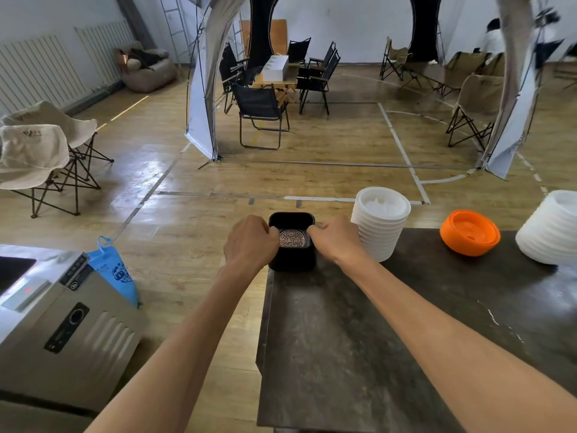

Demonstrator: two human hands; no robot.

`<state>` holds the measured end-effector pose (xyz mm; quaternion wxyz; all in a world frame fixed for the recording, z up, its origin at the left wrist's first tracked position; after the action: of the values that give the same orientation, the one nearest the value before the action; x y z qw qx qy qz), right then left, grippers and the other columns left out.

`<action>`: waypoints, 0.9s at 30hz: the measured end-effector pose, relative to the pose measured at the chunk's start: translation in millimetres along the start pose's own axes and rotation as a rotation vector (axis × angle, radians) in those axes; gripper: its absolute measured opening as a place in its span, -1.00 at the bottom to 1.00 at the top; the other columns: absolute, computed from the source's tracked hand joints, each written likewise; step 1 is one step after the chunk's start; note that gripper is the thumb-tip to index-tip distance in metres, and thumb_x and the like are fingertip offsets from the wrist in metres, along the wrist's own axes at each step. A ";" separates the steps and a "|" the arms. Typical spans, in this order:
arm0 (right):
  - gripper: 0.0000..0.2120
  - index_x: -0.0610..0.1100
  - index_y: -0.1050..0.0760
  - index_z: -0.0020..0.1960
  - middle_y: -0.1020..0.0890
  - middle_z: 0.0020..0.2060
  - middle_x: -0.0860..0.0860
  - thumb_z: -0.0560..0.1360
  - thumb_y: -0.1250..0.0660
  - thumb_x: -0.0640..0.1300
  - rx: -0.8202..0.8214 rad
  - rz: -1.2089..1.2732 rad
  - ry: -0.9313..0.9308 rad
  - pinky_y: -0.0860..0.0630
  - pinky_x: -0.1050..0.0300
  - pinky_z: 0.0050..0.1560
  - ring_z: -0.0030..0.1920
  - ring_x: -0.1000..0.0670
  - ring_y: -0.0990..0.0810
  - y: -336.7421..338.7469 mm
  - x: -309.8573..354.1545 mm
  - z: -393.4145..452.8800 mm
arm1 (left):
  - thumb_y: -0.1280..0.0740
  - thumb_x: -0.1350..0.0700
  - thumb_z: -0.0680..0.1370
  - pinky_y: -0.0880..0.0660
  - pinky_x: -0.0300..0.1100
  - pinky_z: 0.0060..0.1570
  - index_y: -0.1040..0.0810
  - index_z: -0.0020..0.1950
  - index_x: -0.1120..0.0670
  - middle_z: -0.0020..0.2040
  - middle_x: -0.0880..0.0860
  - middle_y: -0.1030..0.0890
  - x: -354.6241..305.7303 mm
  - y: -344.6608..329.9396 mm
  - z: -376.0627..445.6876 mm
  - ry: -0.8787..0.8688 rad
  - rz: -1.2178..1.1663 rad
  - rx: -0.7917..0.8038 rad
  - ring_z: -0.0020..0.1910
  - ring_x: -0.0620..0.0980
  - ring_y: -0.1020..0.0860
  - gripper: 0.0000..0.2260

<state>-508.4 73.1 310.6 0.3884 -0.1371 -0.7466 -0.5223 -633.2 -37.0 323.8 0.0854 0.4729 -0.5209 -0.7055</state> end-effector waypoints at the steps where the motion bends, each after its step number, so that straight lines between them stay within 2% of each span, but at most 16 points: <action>1: -0.62 -0.15 -0.31 -0.42 -0.38 -0.56 0.02 0.52 -0.30 -0.09 -0.023 0.020 0.023 -0.25 0.21 -0.52 -0.54 0.04 -0.31 7.0 2.3 -4.8 | -0.26 0.07 0.55 -0.38 -0.12 -0.21 -0.66 -0.09 0.14 -0.17 0.05 -0.62 -5.7 4.4 -4.1 -0.039 -0.030 -0.035 -0.15 0.08 -0.56 -0.78; 2: -0.61 -0.17 -0.32 -0.45 -0.37 -0.58 0.01 0.52 -0.29 -0.12 -0.050 0.037 0.050 -0.25 0.24 -0.54 -0.55 0.03 -0.30 16.0 4.6 -11.1 | -0.27 0.08 0.55 -0.39 -0.11 -0.16 -0.66 -0.08 0.10 -0.12 0.03 -0.64 -12.8 10.3 -8.7 -0.081 -0.070 -0.074 -0.10 0.06 -0.56 -0.81; 4: -0.65 -0.23 -0.41 -0.43 -0.44 -0.54 -0.10 0.50 -0.28 -0.15 -0.092 0.090 0.102 -0.32 0.17 -0.46 -0.49 -0.02 -0.39 37.9 7.3 -24.5 | -0.28 0.08 0.54 -0.40 -0.13 -0.12 -0.65 -0.11 0.05 -0.13 -0.04 -0.63 -29.3 24.6 -17.8 -0.157 -0.151 -0.148 -0.07 0.01 -0.56 -0.85; 7: -0.69 -0.39 -0.53 -0.24 -0.59 -0.38 -0.25 0.50 -0.28 -0.14 -0.120 0.184 0.147 -0.41 0.14 -0.32 -0.37 -0.10 -0.53 79.6 4.4 -43.1 | -0.31 0.08 0.51 -0.48 -0.13 -0.09 -0.64 -0.17 0.01 -0.20 -0.12 -0.63 -62.2 40.9 -29.0 -0.256 -0.228 -0.165 -0.09 -0.04 -0.59 -0.87; 9: -0.71 -0.32 -0.58 -0.24 -0.65 -0.30 -0.21 0.51 -0.29 -0.11 -0.149 0.204 0.184 -0.49 0.10 -0.22 -0.27 -0.16 -0.62 112.5 -0.8 -52.0 | -0.32 0.09 0.50 -0.52 -0.12 -0.06 -0.66 -0.17 0.01 -0.21 -0.13 -0.64 -91.4 42.5 -38.3 -0.326 -0.249 -0.134 -0.10 -0.07 -0.59 -0.87; 12: -0.77 -0.21 -0.65 -0.20 -0.69 -0.25 -0.12 0.52 -0.32 -0.11 -0.215 0.205 0.208 -0.60 -0.07 -0.08 -0.20 -0.09 -0.67 168.7 -18.4 -63.9 | -0.32 0.09 0.53 -0.52 -0.13 -0.06 -0.67 -0.11 0.02 -0.19 -0.12 -0.64 -144.3 33.0 -59.2 -0.441 -0.246 -0.100 -0.11 -0.09 -0.59 -0.87; 16: -0.80 -0.18 -0.65 -0.22 -0.69 -0.32 -0.11 0.50 -0.32 -0.14 -0.308 0.193 0.232 -0.60 -0.02 -0.17 -0.37 0.02 -0.60 246.7 -69.2 -77.9 | -0.32 0.12 0.57 -0.57 -0.04 -0.02 -0.68 -0.07 0.08 -0.15 -0.04 -0.66 -216.0 -3.5 -96.1 -0.566 -0.237 -0.016 -0.10 -0.06 -0.60 -0.86; 20: -0.81 -0.06 -0.62 -0.28 -0.65 -0.39 0.04 0.51 -0.35 -0.13 -0.364 0.186 0.195 -0.50 0.22 -0.31 -0.43 0.09 -0.59 317.8 -148.6 -96.7 | -0.34 0.13 0.54 -0.57 -0.04 -0.03 -0.67 -0.12 0.05 -0.20 -0.04 -0.67 -286.8 -60.1 -141.0 -0.618 -0.280 0.051 -0.14 -0.04 -0.62 -0.88; 23: -0.86 -0.08 -0.64 -0.19 -0.68 -0.31 0.02 0.52 -0.36 -0.13 -0.350 0.211 0.144 -0.50 0.22 -0.32 -0.38 0.08 -0.62 363.2 -217.9 -114.8 | -0.34 0.13 0.54 -0.55 -0.08 -0.03 -0.65 -0.10 0.03 -0.19 -0.06 -0.67 -341.7 -115.2 -181.6 -0.664 -0.278 0.170 -0.13 -0.05 -0.62 -0.91; 27: -0.87 -0.08 -0.65 -0.16 -0.67 -0.37 0.00 0.53 -0.36 -0.12 -0.283 0.199 0.063 -0.47 0.36 -0.42 -0.47 0.16 -0.59 407.6 -309.6 -140.7 | -0.37 0.15 0.53 -0.55 -0.11 -0.03 -0.66 -0.09 0.04 -0.19 -0.07 -0.68 -403.9 -191.7 -235.5 -0.699 -0.269 0.262 -0.15 -0.09 -0.62 -0.92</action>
<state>6.5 180.4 382.6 0.4383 -0.2473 -0.6359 -0.5852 -166.4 141.5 398.6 -0.2511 0.2752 -0.5377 -0.7564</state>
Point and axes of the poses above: each hand's wrist, its own z-axis towards the middle knuckle, its own y-axis out of the back of the hand, x = y × z, the point moved 3 cm from there along z, towards the middle knuckle
